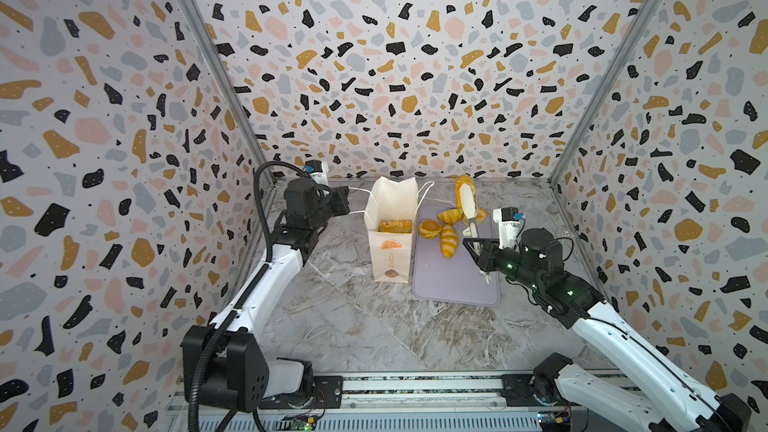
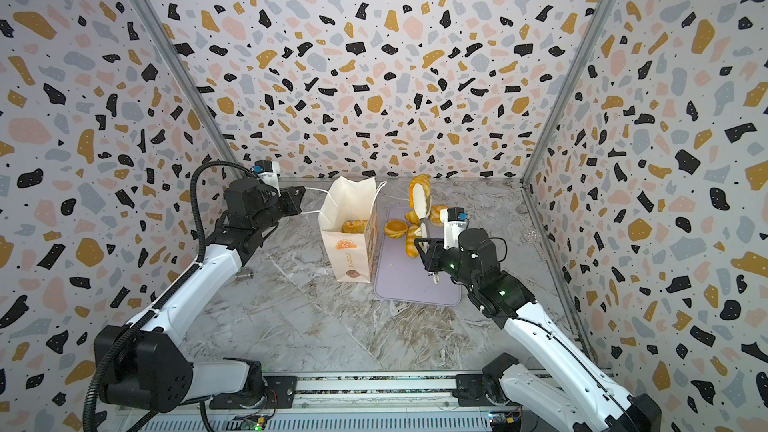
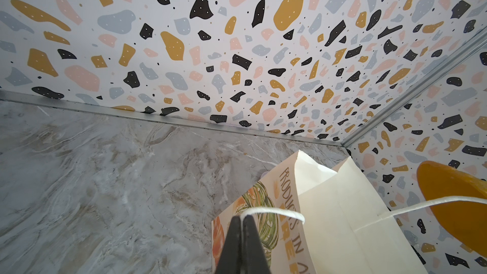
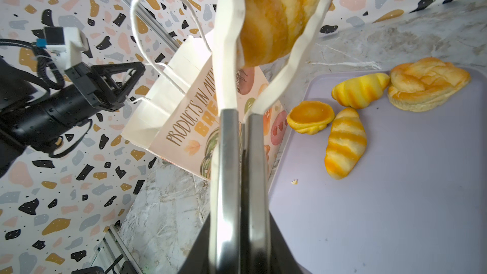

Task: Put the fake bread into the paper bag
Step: 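Carry the croissant in the tongs toward the bag held by the left gripper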

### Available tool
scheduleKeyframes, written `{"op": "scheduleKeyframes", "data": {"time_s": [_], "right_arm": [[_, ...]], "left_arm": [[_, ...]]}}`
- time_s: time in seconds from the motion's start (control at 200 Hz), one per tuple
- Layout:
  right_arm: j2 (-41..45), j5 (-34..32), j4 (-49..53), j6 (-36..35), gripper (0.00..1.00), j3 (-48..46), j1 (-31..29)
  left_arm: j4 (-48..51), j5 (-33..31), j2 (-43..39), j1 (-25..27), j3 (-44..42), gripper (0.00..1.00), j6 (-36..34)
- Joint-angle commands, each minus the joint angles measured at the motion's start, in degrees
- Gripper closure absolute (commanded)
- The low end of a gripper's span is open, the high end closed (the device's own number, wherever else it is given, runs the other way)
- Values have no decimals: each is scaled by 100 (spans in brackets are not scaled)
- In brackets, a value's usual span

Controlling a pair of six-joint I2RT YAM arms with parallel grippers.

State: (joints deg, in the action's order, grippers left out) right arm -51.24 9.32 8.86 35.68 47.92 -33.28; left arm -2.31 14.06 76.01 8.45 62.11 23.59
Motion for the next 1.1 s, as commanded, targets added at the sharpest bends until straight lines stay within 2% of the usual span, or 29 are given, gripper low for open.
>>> {"op": "scheduleKeyframes", "data": {"time_s": [0.0,1.096], "right_arm": [[110,-114,-345,-140,84,347,-95],[-352,-809,-154,-329,84,1460,-1165]], "left_arm": [[-189,31,-42,34,-42,100,-39],[-198,42,-87,34,-48,100,-28]]}}
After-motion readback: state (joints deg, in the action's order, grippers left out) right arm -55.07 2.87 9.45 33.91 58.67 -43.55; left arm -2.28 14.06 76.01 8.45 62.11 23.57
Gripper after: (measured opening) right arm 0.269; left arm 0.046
